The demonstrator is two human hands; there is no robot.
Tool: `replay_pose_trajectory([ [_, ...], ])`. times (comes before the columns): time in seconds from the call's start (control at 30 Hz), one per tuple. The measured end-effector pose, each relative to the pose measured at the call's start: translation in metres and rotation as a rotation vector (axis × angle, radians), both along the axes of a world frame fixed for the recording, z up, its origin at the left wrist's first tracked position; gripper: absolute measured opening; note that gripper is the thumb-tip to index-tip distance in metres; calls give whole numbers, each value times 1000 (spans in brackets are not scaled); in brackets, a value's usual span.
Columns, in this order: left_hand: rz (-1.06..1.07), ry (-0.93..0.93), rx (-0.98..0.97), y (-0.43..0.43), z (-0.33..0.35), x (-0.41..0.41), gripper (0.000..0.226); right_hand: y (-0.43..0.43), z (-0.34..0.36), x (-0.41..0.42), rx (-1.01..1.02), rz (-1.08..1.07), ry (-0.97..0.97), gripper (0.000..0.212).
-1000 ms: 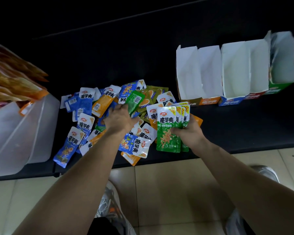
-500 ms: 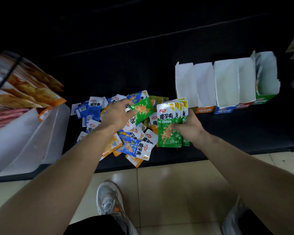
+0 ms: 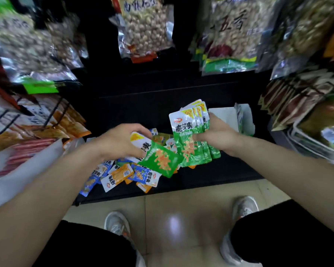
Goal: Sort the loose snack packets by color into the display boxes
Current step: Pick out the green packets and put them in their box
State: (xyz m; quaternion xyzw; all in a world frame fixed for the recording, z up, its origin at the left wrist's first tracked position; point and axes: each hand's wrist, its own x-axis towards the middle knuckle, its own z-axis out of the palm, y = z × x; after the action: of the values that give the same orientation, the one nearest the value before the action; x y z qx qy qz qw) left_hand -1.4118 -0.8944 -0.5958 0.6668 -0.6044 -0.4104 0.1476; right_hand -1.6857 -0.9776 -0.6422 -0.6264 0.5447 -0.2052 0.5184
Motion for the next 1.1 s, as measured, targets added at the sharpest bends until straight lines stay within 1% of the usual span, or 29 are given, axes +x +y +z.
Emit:
replay_pose_trajectory([
  [0.1, 109, 211, -49, 20, 12, -24, 44, 29, 11, -7, 39, -22, -78, 60],
  [0.17, 244, 346, -92, 26, 6, -39, 39, 47, 10, -6, 54, -52, -134, 68],
  [0.2, 305, 381, -125, 26, 0, -45, 37, 54, 10, -4, 55, -59, -168, 75],
  [0.27, 384, 389, -200, 23, -11, -52, 31, 60, 4, 0, 68, -68, -217, 85],
  [0.4, 494, 450, -245, 12, -26, -55, 27, 53, -4, 3, 64, -93, -254, 70],
  [0.57, 555, 550, -225, -7, -35, -51, 28, 39, -8, 4, 64, -83, -256, 68],
  [0.67, 584, 536, -245, -15, -45, -55, 22, 33, -13, 9, 105, -88, -344, 69],
  [0.73, 584, 467, -246, -17, -52, -61, 21, 31, -16, 13, 117, -80, -398, 58],
  [0.77, 587, 460, -237, -19, -56, -64, 22, 30, -17, 15, 118, -81, -411, 52],
  [0.87, 597, 465, -236, -21, -58, -72, 18, 28, -16, 18, 140, -106, -422, 47],
  [0.97, 561, 336, -318, -22, -58, -77, 19, 28, -18, 19, 170, -94, -456, 42],
  [1.0, 553, 304, -343, -22, -58, -79, 20, 30, -18, 19, 170, -47, -476, 43],
  [1.03, 553, 288, -357, -21, -58, -81, 22, 32, -18, 19, 163, 4, -482, 49],
  [1.1, 583, 312, -373, -19, -55, -83, 28, 31, -22, 19, 165, 31, -457, 66],
])
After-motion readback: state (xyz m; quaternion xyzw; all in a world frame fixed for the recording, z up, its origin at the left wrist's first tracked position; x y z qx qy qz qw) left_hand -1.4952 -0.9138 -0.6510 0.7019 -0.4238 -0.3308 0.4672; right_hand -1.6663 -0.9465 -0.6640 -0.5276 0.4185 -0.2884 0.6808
